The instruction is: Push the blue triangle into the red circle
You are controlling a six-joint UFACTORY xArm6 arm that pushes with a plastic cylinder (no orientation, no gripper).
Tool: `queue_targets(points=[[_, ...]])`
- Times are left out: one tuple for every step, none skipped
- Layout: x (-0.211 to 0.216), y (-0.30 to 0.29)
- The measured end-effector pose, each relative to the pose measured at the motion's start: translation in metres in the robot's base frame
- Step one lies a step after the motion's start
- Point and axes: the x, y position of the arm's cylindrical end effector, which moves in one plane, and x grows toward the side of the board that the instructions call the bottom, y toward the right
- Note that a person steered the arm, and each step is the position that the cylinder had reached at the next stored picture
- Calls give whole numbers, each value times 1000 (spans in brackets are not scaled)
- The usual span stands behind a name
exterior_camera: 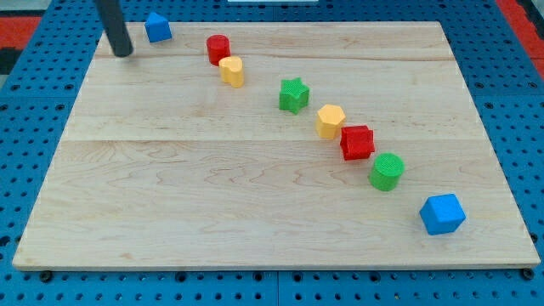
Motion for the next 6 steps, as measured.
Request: queue_targets(points=[[-32,-21],[-68,-4],[-69,27],[-56,86],[-34,123],[-21,167]])
